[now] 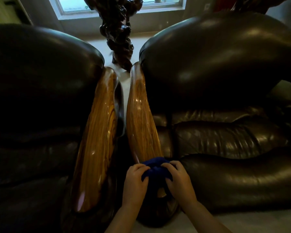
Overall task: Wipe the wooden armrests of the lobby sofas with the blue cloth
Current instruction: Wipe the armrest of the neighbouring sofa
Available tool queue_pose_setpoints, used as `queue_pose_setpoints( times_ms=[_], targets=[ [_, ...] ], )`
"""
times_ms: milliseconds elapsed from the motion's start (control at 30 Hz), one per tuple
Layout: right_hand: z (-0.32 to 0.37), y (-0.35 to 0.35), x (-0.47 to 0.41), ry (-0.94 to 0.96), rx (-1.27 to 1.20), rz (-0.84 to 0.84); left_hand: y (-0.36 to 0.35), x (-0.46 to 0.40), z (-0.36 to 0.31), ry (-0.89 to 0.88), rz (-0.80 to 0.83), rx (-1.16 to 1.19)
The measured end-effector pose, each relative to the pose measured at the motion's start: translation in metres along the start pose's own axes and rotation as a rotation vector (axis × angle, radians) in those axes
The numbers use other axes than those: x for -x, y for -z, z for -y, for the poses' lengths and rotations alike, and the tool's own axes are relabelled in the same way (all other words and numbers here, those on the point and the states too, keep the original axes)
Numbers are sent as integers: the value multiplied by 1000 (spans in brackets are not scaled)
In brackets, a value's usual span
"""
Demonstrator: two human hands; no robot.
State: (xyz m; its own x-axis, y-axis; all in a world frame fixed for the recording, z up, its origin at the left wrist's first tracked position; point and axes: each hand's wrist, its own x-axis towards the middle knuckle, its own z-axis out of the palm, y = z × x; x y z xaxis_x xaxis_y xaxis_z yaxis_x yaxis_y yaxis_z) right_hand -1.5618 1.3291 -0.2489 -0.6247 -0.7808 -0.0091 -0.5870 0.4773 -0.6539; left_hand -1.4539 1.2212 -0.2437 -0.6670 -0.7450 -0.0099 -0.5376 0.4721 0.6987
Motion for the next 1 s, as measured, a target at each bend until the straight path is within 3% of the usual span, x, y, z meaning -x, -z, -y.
queue_pose_setpoints(
  times_ms=[333, 433, 600, 1000],
  targets=[
    [-57, -71, -32, 1, -3, -7, -65, -26, 57, 28, -83, -61],
    [-67, -93, -35, 89, 126, -21, -89, -27, 72, -23, 5, -86],
    [-75, -114, -33, 104, 253, -69, -118, -24, 90, -12, 18, -346],
    [-75, -106, -90, 189, 186, -105, -113, -75, 83, 1, -63, -283]
  ],
)
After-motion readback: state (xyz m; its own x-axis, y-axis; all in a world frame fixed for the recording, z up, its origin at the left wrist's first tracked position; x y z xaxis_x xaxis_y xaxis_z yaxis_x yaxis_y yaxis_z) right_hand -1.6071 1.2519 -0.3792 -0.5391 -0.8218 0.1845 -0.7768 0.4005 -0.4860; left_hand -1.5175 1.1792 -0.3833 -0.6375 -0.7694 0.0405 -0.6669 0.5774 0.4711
